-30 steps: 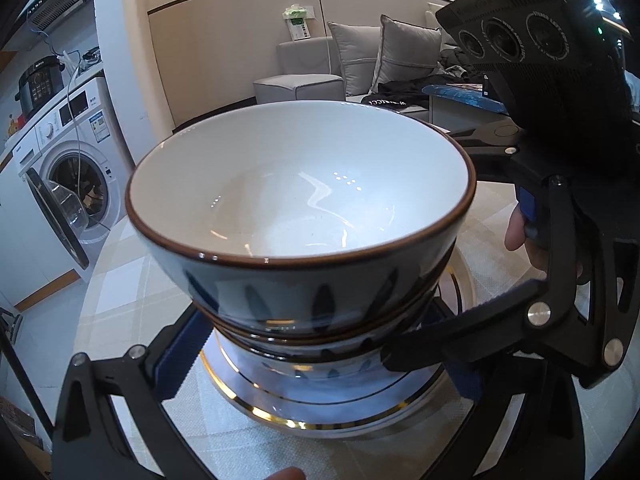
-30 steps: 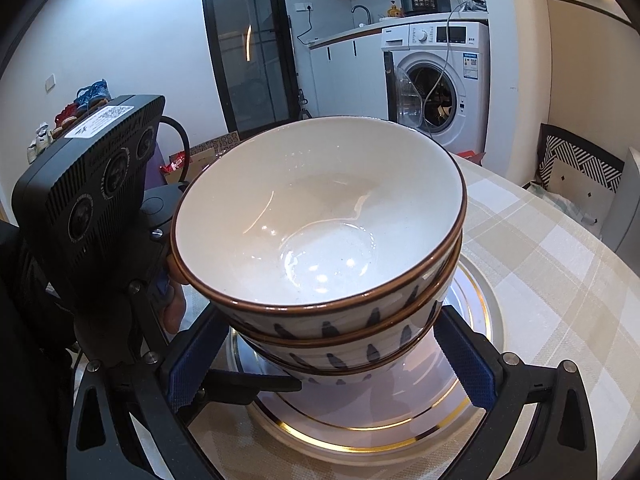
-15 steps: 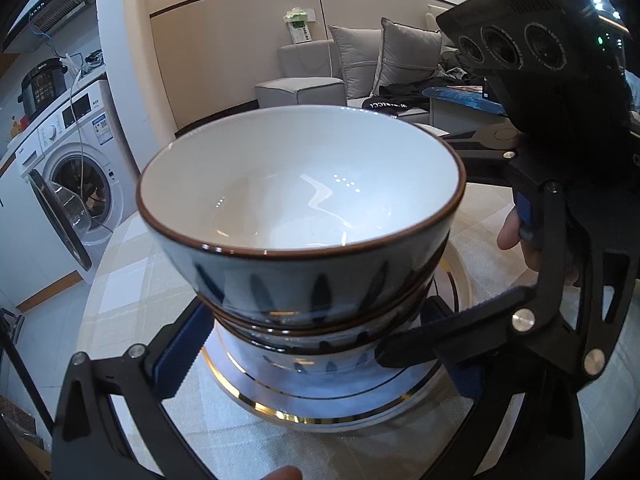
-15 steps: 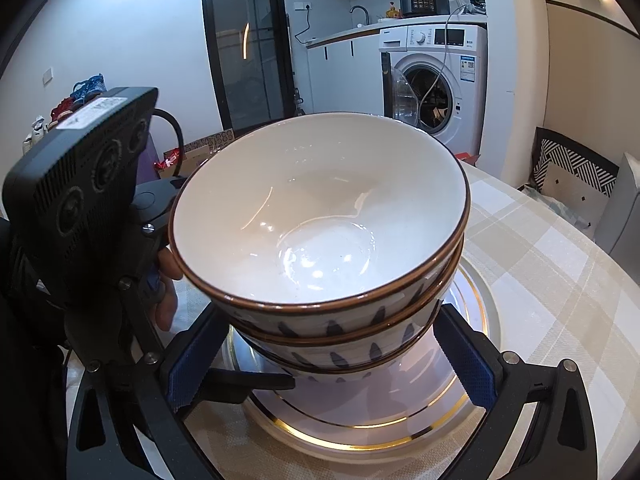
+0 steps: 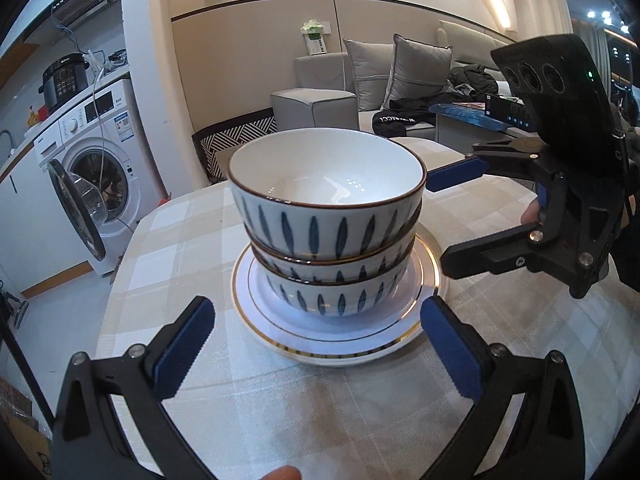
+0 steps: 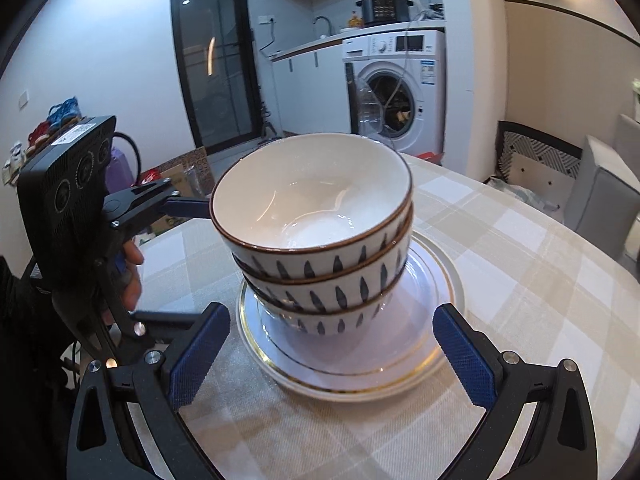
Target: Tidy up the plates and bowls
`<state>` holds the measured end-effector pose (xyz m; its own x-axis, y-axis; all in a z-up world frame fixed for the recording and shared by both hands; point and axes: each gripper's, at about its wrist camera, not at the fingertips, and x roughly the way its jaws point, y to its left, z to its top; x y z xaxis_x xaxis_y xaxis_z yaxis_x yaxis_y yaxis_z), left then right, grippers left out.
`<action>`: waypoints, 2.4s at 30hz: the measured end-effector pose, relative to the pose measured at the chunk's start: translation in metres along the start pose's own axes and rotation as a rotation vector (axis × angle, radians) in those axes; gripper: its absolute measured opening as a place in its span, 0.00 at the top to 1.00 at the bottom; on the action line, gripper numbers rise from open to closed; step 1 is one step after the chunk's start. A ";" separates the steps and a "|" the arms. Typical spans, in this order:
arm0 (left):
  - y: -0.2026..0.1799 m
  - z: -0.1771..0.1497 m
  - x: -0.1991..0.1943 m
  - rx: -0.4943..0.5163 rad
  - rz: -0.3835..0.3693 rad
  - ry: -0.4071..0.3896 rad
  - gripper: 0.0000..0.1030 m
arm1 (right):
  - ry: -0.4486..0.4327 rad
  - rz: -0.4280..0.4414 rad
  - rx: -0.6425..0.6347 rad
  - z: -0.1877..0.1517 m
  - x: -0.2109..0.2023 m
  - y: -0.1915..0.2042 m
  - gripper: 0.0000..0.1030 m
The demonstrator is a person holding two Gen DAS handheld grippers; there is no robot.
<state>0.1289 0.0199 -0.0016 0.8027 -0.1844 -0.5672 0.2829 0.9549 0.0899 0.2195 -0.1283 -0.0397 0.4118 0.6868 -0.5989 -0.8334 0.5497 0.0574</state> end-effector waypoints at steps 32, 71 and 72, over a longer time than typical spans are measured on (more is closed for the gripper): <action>0.010 -0.044 -0.051 -0.188 0.114 -0.130 0.00 | -0.292 -0.327 0.201 -0.046 -0.074 0.090 0.00; 0.008 -0.065 -0.059 -0.235 0.170 -0.193 0.00 | -0.345 -0.392 0.153 -0.074 -0.074 0.107 0.00; 0.008 -0.065 -0.059 -0.235 0.170 -0.193 0.00 | -0.346 -0.390 0.152 -0.074 -0.074 0.107 0.00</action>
<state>0.0496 0.0540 -0.0204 0.9187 -0.0368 -0.3932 0.0258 0.9991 -0.0333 0.0720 -0.1553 -0.0487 0.7983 0.5208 -0.3024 -0.5427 0.8398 0.0138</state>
